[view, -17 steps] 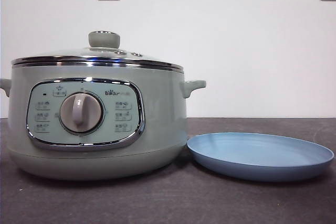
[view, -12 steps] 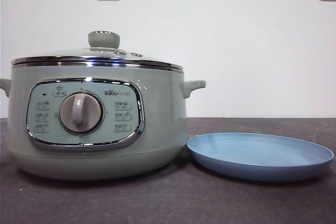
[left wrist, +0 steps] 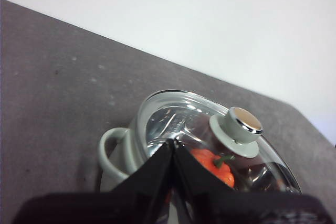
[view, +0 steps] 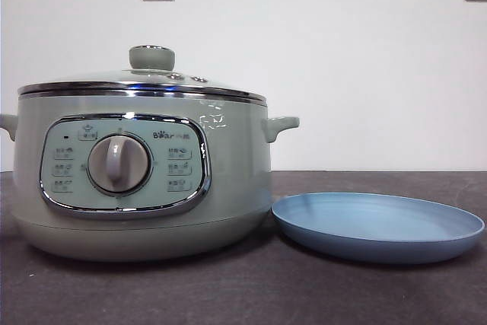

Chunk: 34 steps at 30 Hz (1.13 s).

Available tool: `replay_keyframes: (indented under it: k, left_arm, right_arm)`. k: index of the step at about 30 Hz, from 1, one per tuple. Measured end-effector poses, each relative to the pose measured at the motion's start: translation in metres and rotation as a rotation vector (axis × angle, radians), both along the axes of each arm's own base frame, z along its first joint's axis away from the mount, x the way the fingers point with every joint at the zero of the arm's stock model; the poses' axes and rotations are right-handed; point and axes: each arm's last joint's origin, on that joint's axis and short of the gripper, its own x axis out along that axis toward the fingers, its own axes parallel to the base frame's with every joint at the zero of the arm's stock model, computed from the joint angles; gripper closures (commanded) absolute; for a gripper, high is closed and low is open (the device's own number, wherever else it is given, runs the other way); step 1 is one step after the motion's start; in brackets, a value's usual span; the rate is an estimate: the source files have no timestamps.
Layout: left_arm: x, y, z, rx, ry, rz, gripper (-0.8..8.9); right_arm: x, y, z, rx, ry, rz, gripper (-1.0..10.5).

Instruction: Take the pumpkin out from the steamer,put the pumpkin in the blue plate,close the lid

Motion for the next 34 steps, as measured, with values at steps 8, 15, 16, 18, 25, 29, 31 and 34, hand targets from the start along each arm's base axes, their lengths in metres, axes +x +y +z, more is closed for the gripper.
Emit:
replay_keyframes:
  k: [8,15,16,18,25,29,31,34]
  left_arm:
    - [0.021,-0.003,0.051,0.135,0.027,-0.107,8.21]
    - [0.042,-0.008,0.088,0.221,0.076,-0.266,8.13]
    - [0.045,-0.009,0.092,0.226,0.079,-0.293,8.11]
    - [0.051,-0.010,0.097,0.231,0.091,-0.332,7.46]
    - [0.068,-0.018,0.101,0.237,0.127,-0.391,3.97]
    - [0.075,-0.027,0.097,0.232,0.153,-0.436,3.97]
    - [0.081,-0.033,0.094,0.235,0.163,-0.465,3.97]
    - [0.092,-0.045,0.092,0.245,0.191,-0.510,4.05]
  right_arm:
    - [0.018,0.002,0.038,-0.159,0.057,0.100,9.5]
    - [0.033,0.006,0.068,-0.248,0.068,0.302,9.5]
    - [0.035,0.007,0.071,-0.255,0.068,0.329,9.5]
    - [0.039,0.008,0.076,-0.265,0.069,0.370,9.3]
    - [0.044,0.011,0.078,-0.304,0.066,0.418,5.4]
    - [0.047,0.012,0.077,-0.305,0.075,0.421,4.7]
    - [0.048,0.013,0.076,-0.304,0.080,0.426,4.7]
    - [0.049,0.014,0.075,-0.301,0.087,0.434,4.7]
